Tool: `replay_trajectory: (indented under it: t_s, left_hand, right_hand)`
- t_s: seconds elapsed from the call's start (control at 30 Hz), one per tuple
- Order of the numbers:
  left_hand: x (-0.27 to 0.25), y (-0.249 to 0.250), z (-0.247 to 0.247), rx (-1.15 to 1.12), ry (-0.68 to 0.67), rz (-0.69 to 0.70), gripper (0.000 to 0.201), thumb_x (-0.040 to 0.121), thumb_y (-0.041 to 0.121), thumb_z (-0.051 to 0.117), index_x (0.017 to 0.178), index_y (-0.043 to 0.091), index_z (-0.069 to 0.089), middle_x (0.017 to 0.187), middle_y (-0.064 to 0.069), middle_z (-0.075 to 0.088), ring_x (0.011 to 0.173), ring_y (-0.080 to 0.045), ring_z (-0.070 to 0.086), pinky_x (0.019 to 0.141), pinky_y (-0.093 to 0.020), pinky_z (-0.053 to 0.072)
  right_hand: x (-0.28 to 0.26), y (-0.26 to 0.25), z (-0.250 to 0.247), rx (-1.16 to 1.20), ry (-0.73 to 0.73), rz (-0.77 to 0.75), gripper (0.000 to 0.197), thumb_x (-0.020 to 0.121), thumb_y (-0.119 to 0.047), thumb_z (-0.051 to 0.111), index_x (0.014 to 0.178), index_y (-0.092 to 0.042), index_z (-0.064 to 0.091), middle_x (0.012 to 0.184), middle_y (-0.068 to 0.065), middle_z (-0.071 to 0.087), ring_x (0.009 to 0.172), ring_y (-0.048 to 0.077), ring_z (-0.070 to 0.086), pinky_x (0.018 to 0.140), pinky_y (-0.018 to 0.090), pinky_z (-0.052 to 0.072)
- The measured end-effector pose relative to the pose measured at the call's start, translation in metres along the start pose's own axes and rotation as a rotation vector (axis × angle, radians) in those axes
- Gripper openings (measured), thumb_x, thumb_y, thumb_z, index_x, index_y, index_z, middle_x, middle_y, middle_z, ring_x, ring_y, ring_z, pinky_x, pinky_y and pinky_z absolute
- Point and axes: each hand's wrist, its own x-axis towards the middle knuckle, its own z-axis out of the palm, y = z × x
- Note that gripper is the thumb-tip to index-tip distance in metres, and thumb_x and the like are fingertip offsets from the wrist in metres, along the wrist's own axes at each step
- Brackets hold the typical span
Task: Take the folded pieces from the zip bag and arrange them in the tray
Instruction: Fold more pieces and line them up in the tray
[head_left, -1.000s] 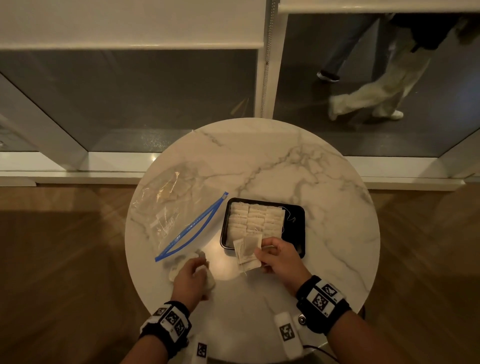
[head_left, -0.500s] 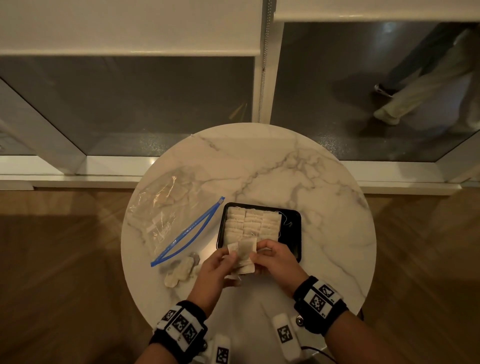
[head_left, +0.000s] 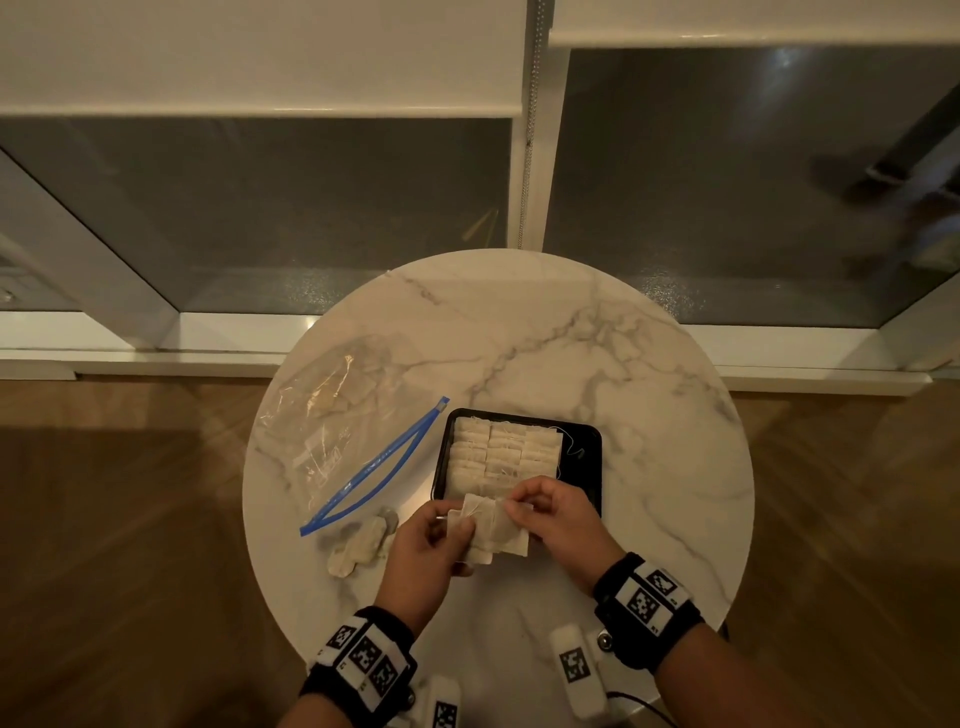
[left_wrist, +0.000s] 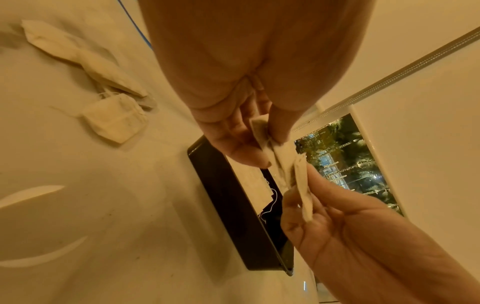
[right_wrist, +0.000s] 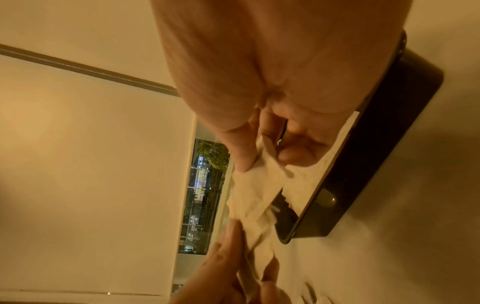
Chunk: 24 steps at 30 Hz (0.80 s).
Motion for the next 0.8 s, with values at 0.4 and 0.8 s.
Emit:
replay_trajectory:
  t_s: [0.4, 0.8]
  left_hand:
    - [0.015, -0.020, 0.001, 0.265, 0.210, 0.045, 0.004, 0.100, 0.023, 0.058, 0.100, 0.026, 0.061, 0.092, 0.000, 0.071, 0.082, -0.020, 0.070, 0.069, -0.038, 0.061]
    - [0.023, -0.037, -0.006, 0.623, -0.026, 0.287, 0.018, 0.099, 0.011, 0.054, 0.102, 0.029, 0.055, 0.119, 0.019, 0.054, 0.105, 0.008, 0.052, 0.089, -0.021, 0.047]
  right_hand:
    - [0.001, 0.017, -0.034, -0.360, -0.033, 0.039, 0.014, 0.088, -0.005, 0.069, 0.095, -0.017, 0.072, 0.090, 0.011, 0.070, 0.071, 0.014, 0.064, 0.066, 0.030, 0.058]
    - [0.054, 0.011, -0.048, -0.920, 0.088, -0.020, 0.028, 0.091, 0.001, 0.054, 0.106, -0.017, 0.069, 0.098, 0.002, 0.068, 0.092, 0.017, 0.065, 0.083, 0.026, 0.055]
